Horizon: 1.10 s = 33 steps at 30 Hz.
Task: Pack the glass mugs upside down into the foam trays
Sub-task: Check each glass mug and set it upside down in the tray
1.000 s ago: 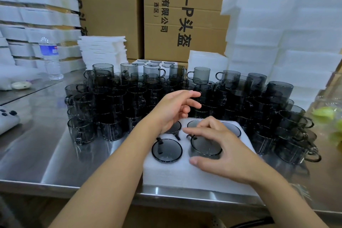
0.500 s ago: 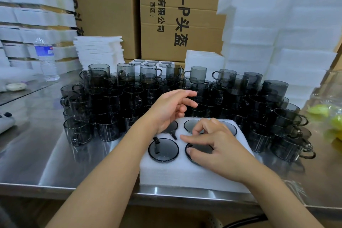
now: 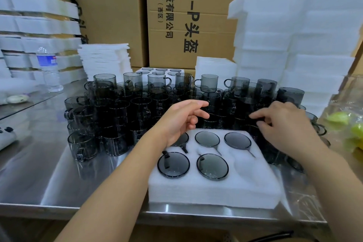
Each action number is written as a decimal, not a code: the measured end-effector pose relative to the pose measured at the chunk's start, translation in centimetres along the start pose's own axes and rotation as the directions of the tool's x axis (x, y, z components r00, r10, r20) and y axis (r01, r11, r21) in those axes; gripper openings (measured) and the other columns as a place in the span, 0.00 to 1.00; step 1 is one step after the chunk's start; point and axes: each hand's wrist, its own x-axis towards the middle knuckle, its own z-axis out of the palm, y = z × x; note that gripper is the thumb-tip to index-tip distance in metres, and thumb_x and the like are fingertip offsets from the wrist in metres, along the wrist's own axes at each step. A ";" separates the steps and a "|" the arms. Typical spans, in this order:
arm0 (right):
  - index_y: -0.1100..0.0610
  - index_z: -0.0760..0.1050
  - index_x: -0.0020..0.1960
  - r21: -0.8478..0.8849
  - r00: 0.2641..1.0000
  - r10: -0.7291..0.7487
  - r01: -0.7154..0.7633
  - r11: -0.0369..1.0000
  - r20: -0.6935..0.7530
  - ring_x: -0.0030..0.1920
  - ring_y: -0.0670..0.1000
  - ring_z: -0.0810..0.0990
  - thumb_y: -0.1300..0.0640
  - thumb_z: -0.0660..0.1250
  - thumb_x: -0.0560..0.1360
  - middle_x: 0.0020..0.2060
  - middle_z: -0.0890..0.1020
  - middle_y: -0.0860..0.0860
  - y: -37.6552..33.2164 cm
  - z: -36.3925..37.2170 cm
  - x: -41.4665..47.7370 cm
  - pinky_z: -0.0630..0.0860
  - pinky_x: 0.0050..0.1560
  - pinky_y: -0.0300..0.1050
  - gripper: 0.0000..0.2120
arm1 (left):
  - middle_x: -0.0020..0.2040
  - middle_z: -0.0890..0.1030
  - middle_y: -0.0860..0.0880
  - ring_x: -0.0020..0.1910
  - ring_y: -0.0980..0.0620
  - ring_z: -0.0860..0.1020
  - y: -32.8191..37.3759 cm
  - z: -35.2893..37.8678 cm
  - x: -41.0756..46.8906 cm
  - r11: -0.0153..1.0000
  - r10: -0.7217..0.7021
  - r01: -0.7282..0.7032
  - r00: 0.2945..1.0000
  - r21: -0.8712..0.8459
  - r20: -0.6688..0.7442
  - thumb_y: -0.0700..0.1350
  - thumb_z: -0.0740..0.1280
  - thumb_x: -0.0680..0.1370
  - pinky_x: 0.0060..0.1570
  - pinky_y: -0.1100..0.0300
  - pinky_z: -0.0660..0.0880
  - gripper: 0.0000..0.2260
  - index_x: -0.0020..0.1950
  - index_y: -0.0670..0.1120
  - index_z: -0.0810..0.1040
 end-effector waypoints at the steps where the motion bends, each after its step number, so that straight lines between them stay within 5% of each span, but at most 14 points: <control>1: 0.43 0.78 0.58 -0.118 0.996 0.007 0.004 0.993 0.093 0.55 0.55 0.71 0.55 0.64 0.76 0.44 0.72 0.48 0.8 -0.1 0.3 0.67 0.53 0.49 0.13 | 0.37 0.83 0.50 0.27 0.59 0.69 0.0 0.0 0.0 1.000 0.001 -0.001 1.000 -0.010 0.006 0.44 0.62 0.80 0.27 0.68 0.67 0.09 0.54 0.47 0.81; 6: 0.38 0.76 0.58 -0.302 0.954 -0.016 0.111 0.947 0.298 0.58 0.51 0.69 0.48 0.65 0.75 0.48 0.70 0.44 1.7 0.7 0.8 0.60 0.51 0.46 0.12 | 0.37 0.83 0.49 0.27 0.59 0.69 0.0 0.0 0.0 1.000 0.009 -0.009 1.000 -0.017 0.012 0.42 0.62 0.80 0.27 0.68 0.67 0.08 0.53 0.46 0.81; 16: 0.41 0.74 0.56 -0.356 0.963 -0.078 0.169 0.919 0.256 0.56 0.49 0.71 0.46 0.57 0.80 0.53 0.74 0.44 1.8 2.7 0.9 0.59 0.47 0.43 0.09 | 0.37 0.83 0.49 0.27 0.59 0.69 0.0 0.0 -0.1 1.000 0.010 -0.010 1.000 0.001 0.010 0.41 0.62 0.80 0.27 0.68 0.68 0.08 0.53 0.46 0.81; 28: 0.47 0.67 0.56 -0.278 0.987 -0.153 0.161 0.947 0.050 0.44 0.50 0.64 0.51 0.53 0.81 0.42 0.67 0.46 1.9 1.7 1.6 0.60 0.43 0.45 0.07 | 0.40 0.85 0.46 0.27 0.58 0.72 0.1 0.1 -0.1 1.000 -0.008 0.008 1.000 0.004 -0.003 0.42 0.61 0.80 0.27 0.68 0.69 0.09 0.52 0.45 0.81; 33: 0.53 0.72 0.55 -0.087 0.973 -0.192 0.182 0.979 -0.129 0.45 0.54 0.69 0.55 0.56 0.80 0.43 0.74 0.49 -0.8 -0.2 1.7 0.61 0.43 0.49 0.08 | 0.48 0.85 0.46 0.38 0.53 0.84 0.3 0.3 -0.1 0.998 -0.046 0.046 0.999 -0.051 -0.004 0.44 0.61 0.81 0.32 0.65 0.77 0.08 0.57 0.47 0.77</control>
